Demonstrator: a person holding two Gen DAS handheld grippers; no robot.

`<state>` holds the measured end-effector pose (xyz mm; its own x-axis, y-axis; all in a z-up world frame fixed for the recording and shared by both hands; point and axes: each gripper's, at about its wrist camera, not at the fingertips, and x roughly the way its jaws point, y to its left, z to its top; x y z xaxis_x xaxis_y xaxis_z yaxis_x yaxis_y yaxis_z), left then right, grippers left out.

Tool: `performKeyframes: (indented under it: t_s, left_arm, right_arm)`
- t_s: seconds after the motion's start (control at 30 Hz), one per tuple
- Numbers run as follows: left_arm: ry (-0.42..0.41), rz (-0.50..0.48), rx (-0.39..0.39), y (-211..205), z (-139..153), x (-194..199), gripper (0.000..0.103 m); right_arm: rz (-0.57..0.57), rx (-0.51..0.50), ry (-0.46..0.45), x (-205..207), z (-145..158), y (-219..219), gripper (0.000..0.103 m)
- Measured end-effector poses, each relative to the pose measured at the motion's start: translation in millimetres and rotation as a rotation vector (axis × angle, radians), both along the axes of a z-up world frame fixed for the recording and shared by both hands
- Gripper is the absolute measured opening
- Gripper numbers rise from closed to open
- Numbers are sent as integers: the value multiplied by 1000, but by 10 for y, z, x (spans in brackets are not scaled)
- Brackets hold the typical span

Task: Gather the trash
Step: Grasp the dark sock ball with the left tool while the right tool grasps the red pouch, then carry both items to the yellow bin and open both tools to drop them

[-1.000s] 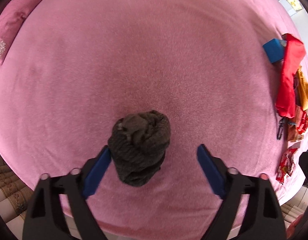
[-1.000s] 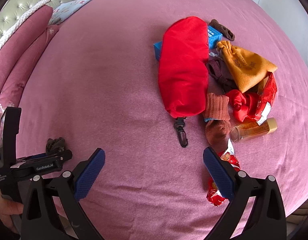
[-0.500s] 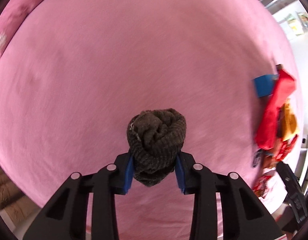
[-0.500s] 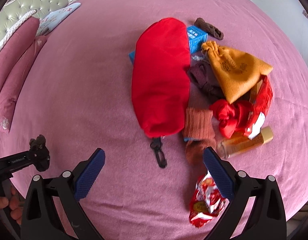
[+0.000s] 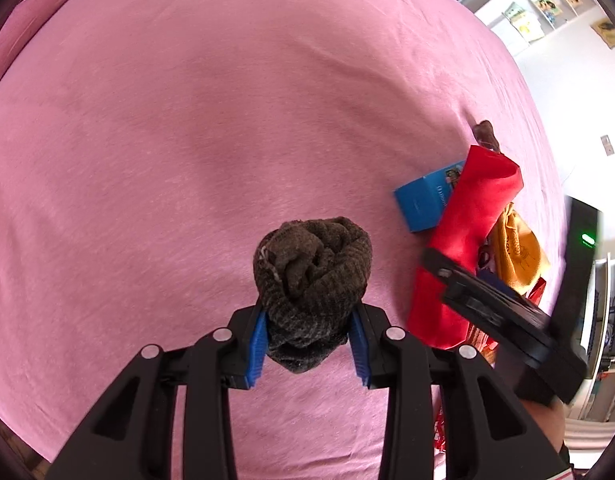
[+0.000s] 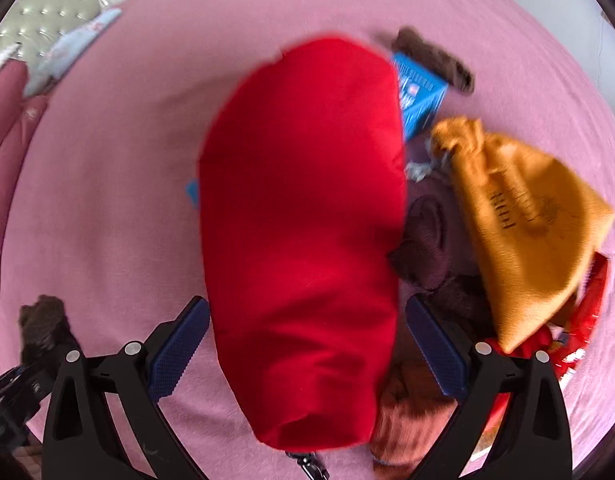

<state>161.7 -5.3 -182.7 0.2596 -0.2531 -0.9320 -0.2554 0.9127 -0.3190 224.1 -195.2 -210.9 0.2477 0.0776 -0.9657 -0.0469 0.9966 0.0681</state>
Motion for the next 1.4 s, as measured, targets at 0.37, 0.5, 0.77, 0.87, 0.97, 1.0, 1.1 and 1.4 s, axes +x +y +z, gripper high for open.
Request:
performKeyframes:
  t_s: [0.37,0.5,0.77,0.87,0.97,1.0,1.1,1.4]
  left_arm:
    - [27,-34,5,-8,14,-42,35]
    - [10,-58,9,-50,150,-94,35]
    - [-55,-228,-11,-298,681,-417,35]
    - [-65,-341,-24,-582,810,-556,35]
    - [-63,-447,-43,-932,909,-731,35]
    - [-64,-481,-50,-1060,945,-797,35]
    - [-66,-577,-72,-1435,1014,-1002,35]
    - [24,-903,-102,-2917,834,-1804,35]
  right_arm:
    - [74,122,-12,-185,185,-115,14]
    - [89,189,-58,-388,470,-170,12]
    - [14,315,-169,-1107,1247,-557,11]
    - [-66,321,-195,-1474,1420,-796,11]
    - [-169,309,-207,-1852,1499,-1088,11]
    - [-209,302,-211,-2020,1517,-1210,11]
    - [-308,290,-211,-2443,1578,-1460,11]
    - [-596,218,-135,-3899,1363,-2468,12]
